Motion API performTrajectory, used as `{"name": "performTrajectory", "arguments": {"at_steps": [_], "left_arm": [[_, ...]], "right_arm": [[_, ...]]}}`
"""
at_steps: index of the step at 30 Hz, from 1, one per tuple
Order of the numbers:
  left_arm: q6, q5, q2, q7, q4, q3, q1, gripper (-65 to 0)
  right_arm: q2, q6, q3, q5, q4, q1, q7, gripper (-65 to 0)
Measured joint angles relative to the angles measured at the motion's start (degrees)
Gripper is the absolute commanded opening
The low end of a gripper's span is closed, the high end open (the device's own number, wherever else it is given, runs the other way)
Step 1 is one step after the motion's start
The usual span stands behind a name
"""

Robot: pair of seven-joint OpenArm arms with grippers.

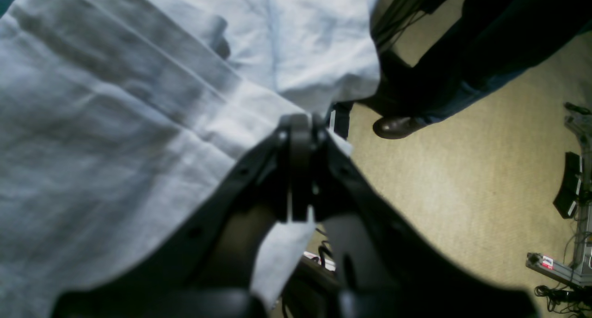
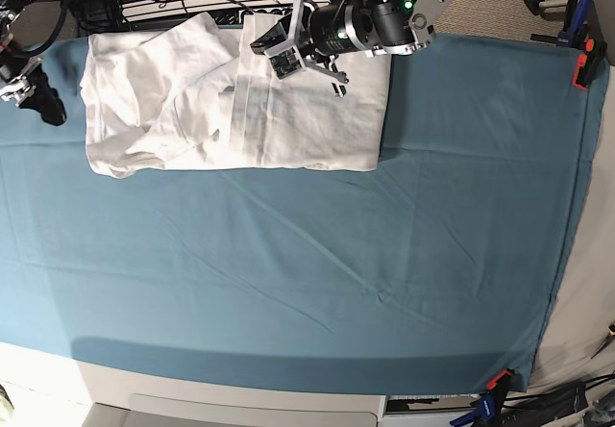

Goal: Fold the T-shirt properly
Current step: 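Grasp the shirt's collar end with the right gripper and lift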

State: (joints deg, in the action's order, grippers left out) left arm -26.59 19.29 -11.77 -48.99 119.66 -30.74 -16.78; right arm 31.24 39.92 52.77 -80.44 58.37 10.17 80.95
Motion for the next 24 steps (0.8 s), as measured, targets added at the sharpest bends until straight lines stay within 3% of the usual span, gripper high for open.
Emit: {"name": "performTrajectory", "arguments": {"at_steps": [12,24], "left_arm": [[0.0,0.0,0.0,0.0,0.0,0.0,0.0,-65.0],[0.0,0.0,0.0,0.0,0.0,0.0,0.0,-65.0]], "right_arm": [[0.2,0.0,-10.6,0.8,0.1,-0.3,-0.9,-29.6],[0.2,0.0,-11.7,-3.0,0.1,-0.2,-0.4,-29.6]]}}
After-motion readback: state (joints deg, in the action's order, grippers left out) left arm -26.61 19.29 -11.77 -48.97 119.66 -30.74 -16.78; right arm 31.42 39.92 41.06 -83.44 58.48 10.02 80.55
